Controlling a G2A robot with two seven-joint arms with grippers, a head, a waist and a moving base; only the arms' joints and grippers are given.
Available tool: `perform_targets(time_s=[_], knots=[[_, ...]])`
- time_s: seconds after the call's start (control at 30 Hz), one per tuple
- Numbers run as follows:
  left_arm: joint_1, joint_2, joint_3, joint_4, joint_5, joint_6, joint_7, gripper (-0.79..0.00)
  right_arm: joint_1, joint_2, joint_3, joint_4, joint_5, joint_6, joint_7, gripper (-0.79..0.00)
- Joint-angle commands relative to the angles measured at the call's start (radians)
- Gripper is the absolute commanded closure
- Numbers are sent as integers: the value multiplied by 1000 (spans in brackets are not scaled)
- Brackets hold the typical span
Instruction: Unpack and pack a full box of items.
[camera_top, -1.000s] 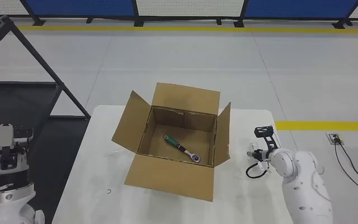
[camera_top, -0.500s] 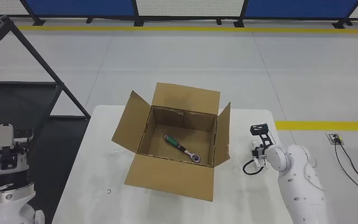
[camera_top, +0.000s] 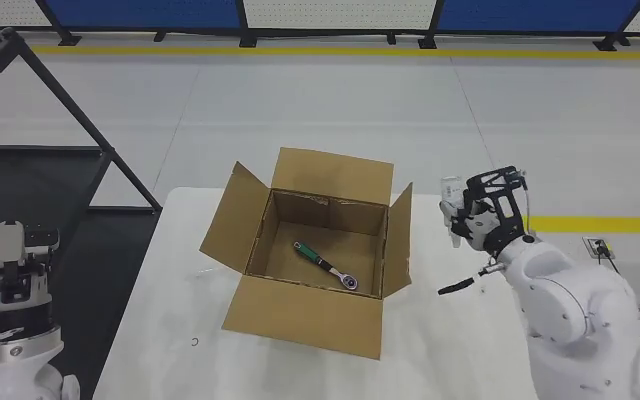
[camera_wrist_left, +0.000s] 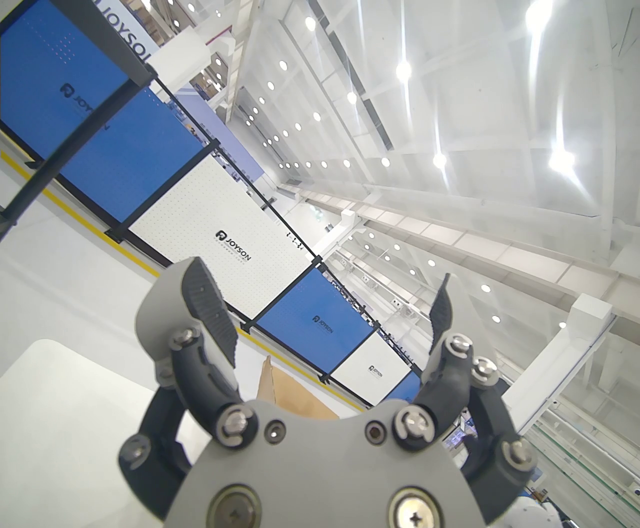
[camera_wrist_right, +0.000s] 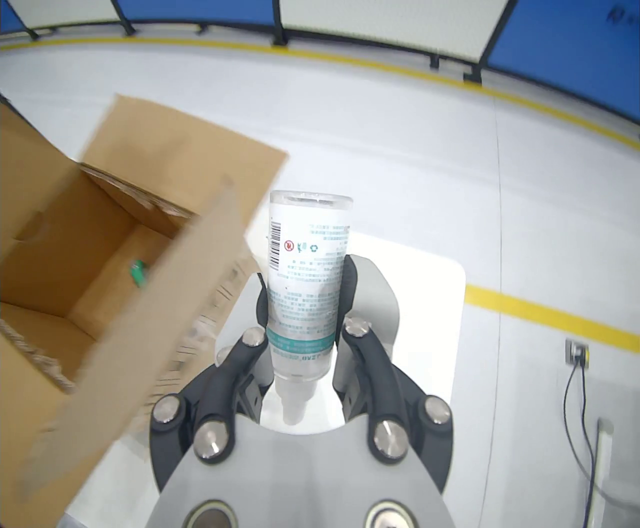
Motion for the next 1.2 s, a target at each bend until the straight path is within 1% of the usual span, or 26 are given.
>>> perform_targets(time_s=[0.0, 0.1, 0.17, 0.23, 0.33, 0.4, 0.5, 0.53, 0.6, 0.63, 0.67, 0.73, 0.77, 0.87, 1.0, 1.03, 1.07, 1.1, 1.13, 1.17], knots=[[0, 0, 0, 0, 0, 0, 0, -785, 2, -2, -67, -99, -8, -19, -16, 0], [0, 0, 0, 0, 0, 0, 0, -785, 45, -6, -203, -140, -43, -66, 5, 0], [0, 0, 0, 0, 0, 0, 0, -785, 105, -12, -314, -111, -74, -98, 46, 0], [0, 0, 0, 0, 0, 0, 0, -785, 183, -24, -426, -45, -99, -105, 90, 0], [0, 0, 0, 0, 0, 0, 0, -785, 314, -51, -585, 114, -152, -71, 154, 0], [0, 0, 0, 0, 0, 0, 0, -785, 397, -77, -673, 250, -115, -56, 194, 0], [0, 0, 0, 0, 0, 0, 0, -785, 511, -117, -784, 454, -119, -17, 223, 0], [0, 0, 0, 0, 0, 0, 0, -785, 536, -130, -810, 516, -129, 9, 203, 0], [0, 0, 0, 0, 0, 0, 0, -785, 569, -154, -848, 641, -84, 9, 169, 0], [0, 0, 0, 0, 0, 0, 0, -785, 588, -165, -864, 703, -85, 27, 165, 0], [0, 0, 0, 0, 0, 0, 0, -785, 599, -178, -881, 754, -58, 25, 158, 0], [0, 0, 0, 0, 0, 0, 0, -785, 631, -200, -915, 861, -56, 29, 155, 0], [0, 0, 0, 0, 0, 0, 0, -785, 641, -213, -926, 901, -25, 18, 145, 0], [0, 0, 0, 0, 0, 0, 0, -785, 681, -242, -956, 1027, -26, 20, 113, 0], [0, 0, 0, 0, 0, 0, 0, -785, 719, -273, -955, 1183, 27, 14, 68, 0], [0, 0, 0, 0, 0, 0, 0, -785, 730, -280, -955, 1219, 31, 10, 62, -120], [0, 0, 0, 0, 0, 0, 0, -785, 737, -287, -956, 1248, 41, 8, 54, -209], [0, 0, 0, 0, 0, 0, 0, -785, 744, -293, -956, 1273, 52, 2, 44, -249], [0, 0, 0, 0, 0, 0, 0, -785, 750, -299, -956, 1297, 59, -1, 36, -308], [0, 0, 0, 0, 0, 0, 0, -785, 756, -305, -955, 1318, 67, -5, 28, -320]])
